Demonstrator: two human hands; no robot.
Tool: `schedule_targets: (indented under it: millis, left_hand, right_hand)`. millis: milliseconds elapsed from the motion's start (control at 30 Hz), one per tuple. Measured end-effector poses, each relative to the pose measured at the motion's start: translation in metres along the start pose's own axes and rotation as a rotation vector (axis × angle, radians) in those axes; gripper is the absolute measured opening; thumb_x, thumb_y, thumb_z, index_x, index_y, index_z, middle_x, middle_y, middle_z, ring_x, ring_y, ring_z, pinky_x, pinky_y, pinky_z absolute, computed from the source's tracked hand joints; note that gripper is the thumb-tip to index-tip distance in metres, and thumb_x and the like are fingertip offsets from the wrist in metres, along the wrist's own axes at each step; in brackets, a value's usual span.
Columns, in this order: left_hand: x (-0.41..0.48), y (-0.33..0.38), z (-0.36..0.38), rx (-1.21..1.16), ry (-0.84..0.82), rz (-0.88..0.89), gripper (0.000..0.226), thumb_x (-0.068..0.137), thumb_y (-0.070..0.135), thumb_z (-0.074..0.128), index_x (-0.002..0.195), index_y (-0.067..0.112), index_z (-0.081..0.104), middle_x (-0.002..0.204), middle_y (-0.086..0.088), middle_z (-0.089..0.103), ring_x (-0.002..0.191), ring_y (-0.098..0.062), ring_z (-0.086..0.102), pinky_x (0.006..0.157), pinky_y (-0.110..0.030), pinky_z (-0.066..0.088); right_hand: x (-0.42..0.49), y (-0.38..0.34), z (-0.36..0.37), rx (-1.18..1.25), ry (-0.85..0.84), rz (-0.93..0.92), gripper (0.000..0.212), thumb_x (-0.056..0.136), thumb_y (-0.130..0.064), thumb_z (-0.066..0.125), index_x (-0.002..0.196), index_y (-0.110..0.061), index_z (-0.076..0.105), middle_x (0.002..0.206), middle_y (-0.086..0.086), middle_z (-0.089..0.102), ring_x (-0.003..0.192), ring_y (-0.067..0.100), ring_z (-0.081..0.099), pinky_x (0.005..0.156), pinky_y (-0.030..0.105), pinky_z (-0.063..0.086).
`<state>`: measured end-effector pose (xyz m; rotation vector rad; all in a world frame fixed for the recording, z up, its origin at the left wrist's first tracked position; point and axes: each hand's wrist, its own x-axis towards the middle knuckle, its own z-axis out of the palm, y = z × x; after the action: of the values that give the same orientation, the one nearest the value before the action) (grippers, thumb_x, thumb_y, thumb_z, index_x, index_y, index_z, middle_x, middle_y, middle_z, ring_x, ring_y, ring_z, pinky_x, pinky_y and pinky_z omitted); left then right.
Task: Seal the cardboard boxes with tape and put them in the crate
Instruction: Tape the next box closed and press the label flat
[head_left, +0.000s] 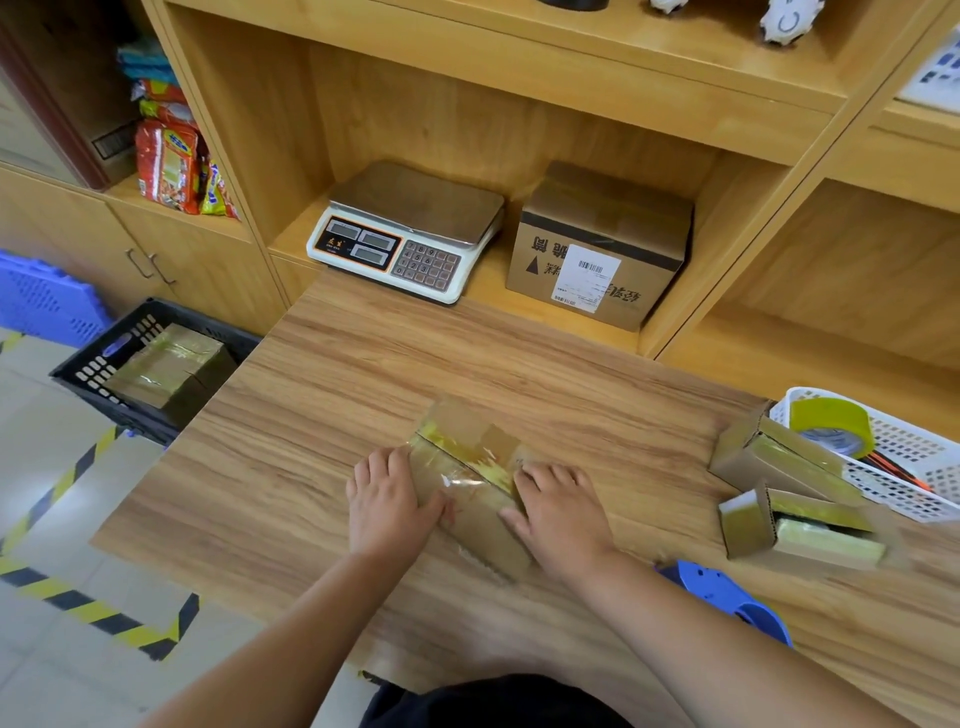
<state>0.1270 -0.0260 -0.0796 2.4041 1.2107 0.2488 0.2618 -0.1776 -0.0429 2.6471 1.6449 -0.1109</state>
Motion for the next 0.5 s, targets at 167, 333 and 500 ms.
schedule_targets:
  millis: [167, 333, 500]
  left_hand:
    - [-0.002, 0.008, 0.000, -0.167, -0.044, -0.008, 0.049, 0.082, 0.033, 0.067, 0.119, 0.007, 0.051, 0.113, -0.006, 0.055, 0.113, -0.027, 0.051, 0.094, -0.033, 0.033]
    - [0.011, 0.021, 0.000, -0.184, -0.109, 0.000, 0.062, 0.086, 0.043, 0.061, 0.132, 0.006, 0.043, 0.129, -0.009, 0.050, 0.122, -0.028, 0.045, 0.100, -0.036, 0.032]
    - [0.030, 0.031, 0.003, -0.165, -0.230, -0.097, 0.049, 0.091, 0.050, 0.050, 0.118, 0.010, 0.056, 0.112, -0.011, 0.060, 0.104, -0.032, 0.055, 0.077, -0.035, 0.040]
  right_hand:
    - [-0.019, 0.015, 0.001, 0.009, -0.067, 0.079, 0.066, 0.095, -0.056, 0.032, 0.143, -0.011, 0.035, 0.145, 0.006, 0.039, 0.136, 0.024, 0.032, 0.114, 0.039, 0.020]
    - [-0.029, 0.022, 0.008, -0.030, -0.211, 0.073, 0.078, 0.095, -0.060, 0.020, 0.151, -0.009, -0.001, 0.160, 0.007, 0.002, 0.147, 0.021, -0.006, 0.117, 0.039, -0.011]
    - [-0.040, 0.024, 0.010, -0.031, -0.289, 0.062, 0.080, 0.093, -0.064, 0.014, 0.141, -0.013, -0.026, 0.153, 0.002, -0.026, 0.140, 0.018, -0.029, 0.114, 0.038, -0.021]
